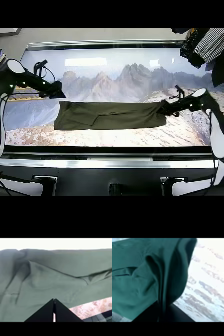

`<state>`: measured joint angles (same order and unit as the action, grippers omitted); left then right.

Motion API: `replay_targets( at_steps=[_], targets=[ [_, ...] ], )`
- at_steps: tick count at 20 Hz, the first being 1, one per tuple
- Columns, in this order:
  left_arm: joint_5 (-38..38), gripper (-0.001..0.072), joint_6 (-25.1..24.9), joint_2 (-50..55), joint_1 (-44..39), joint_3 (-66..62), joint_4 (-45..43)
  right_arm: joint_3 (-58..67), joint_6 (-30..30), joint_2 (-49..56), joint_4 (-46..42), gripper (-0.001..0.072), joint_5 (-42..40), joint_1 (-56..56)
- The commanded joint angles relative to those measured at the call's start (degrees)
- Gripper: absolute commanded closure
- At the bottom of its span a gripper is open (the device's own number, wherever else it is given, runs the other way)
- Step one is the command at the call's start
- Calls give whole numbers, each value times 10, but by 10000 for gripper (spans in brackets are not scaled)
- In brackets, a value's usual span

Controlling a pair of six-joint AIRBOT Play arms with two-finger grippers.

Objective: Fold the clothes and pants, and hang the long-sleeved shirts on hangers.

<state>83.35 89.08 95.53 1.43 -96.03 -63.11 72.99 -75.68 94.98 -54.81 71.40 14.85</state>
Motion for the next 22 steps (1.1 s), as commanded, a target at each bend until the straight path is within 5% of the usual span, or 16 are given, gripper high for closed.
replay_targets(
  at_steps=[1, 11, 22],
  targets=[
    [-51, 690, 1, 8, -40, 34, 33, 42, -61, -67, -59, 677, 48, 2],
    [-365, 692, 18, 132, -319, 83, 356, 178, -162, -212, -175, 677, 215, 2],
    [-384, 693, 148, 334, -475, -165, 388, 200, -186, -252, -177, 677, 242, 2]
  ],
)
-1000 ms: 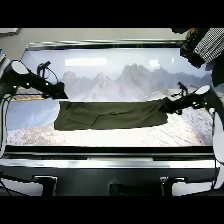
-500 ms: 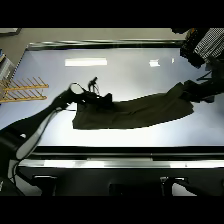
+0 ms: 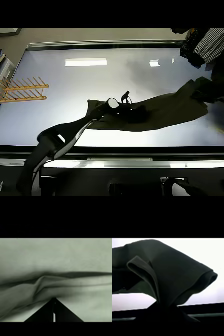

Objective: Fold the clothes and pants, and hang the long-sleeved shirts on hangers.

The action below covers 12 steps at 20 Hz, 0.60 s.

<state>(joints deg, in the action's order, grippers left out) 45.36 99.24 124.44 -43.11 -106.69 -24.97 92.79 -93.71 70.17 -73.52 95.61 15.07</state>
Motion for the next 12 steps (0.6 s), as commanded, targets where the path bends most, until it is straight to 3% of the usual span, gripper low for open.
replay_targets(
  at_steps=[1, 4, 7, 12],
  targets=[
    [-4, 692, 54, 56, -36, -76, 6, 2, -6, -4, 16, 677, -4, 0],
    [6, 693, 44, 57, -31, -91, 6, 2, -6, -4, 21, 677, -16, 0],
    [108, 694, 14, 40, 12, -91, -11, 2, -6, -3, 27, 677, -16, 0],
    [290, 693, 12, -76, 118, -91, -235, 2, -38, -2, 137, 677, -54, -3]
  ],
)
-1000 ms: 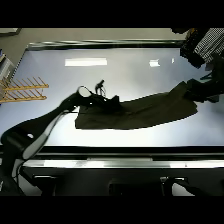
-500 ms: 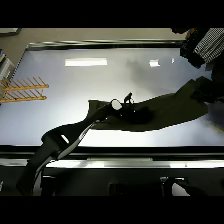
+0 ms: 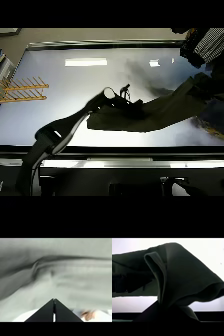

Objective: Fold the clothes and pants, and hang the long-sleeved shirts on hangers.

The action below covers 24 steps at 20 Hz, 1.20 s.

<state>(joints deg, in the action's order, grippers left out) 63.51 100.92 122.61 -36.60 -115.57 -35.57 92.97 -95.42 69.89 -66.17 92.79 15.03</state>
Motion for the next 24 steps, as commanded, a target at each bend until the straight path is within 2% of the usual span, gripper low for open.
replay_targets(
  at_steps=[1, 3, 5, 9, 15, 19, 24],
  targets=[
    [141, 693, -5, -89, 76, -2, -181, 0, -33, 1, 66, 677, -44, -14],
    [204, 692, -7, -156, 127, -2, -273, 0, -53, 7, 65, 677, -68, -64],
    [261, 691, -20, -218, 181, -2, -330, 0, -80, 23, 63, 677, -99, -135],
    [334, 690, -42, -318, 290, -2, -346, 0, -146, 76, 15, 677, -182, -295],
    [349, 690, -51, -389, 402, -2, -345, 0, -195, 174, 9, 677, -287, -411],
    [351, 689, -51, -394, 431, -1, -345, 0, -208, 219, 31, 677, -282, -432],
    [343, 690, -51, -394, 433, 0, -345, 0, -213, 224, 47, 677, -277, -442]
  ],
)
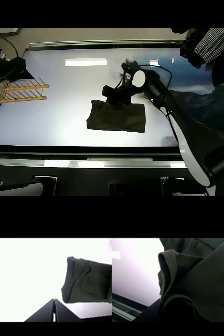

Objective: Fold the clothes and pants, and hang the long-sleeved shirts on hangers.

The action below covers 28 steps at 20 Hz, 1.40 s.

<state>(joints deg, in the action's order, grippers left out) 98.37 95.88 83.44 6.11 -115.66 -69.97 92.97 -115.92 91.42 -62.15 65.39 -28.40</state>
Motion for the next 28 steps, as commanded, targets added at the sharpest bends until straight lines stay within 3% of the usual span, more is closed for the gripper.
replay_targets(
  at_steps=[1, 4, 8, 12, 18, 24, 28],
  targets=[
    [-10, 689, -1, -2, 6, 2, -1, 0, -8, 14, 6, 677, -5, -8],
    [-13, 689, -1, -1, 6, 5, -1, 0, -9, 37, 7, 675, -6, -8],
    [-16, 690, -1, -1, 6, 17, -1, 0, 7, 49, 56, 537, -2, -9],
    [-27, 689, 12, -1, 6, 18, -1, 0, 67, 47, 154, 210, -3, -9],
    [-28, 689, 17, -1, 6, 18, 10, 0, 118, -23, 155, 211, -16, 41],
    [-28, 690, 16, -1, 6, 18, 9, -3, 172, -89, -18, 167, 130, 236],
    [-28, 689, 14, -1, 6, 18, 9, -108, 256, -88, 10, 166, 98, 338]
  ],
)
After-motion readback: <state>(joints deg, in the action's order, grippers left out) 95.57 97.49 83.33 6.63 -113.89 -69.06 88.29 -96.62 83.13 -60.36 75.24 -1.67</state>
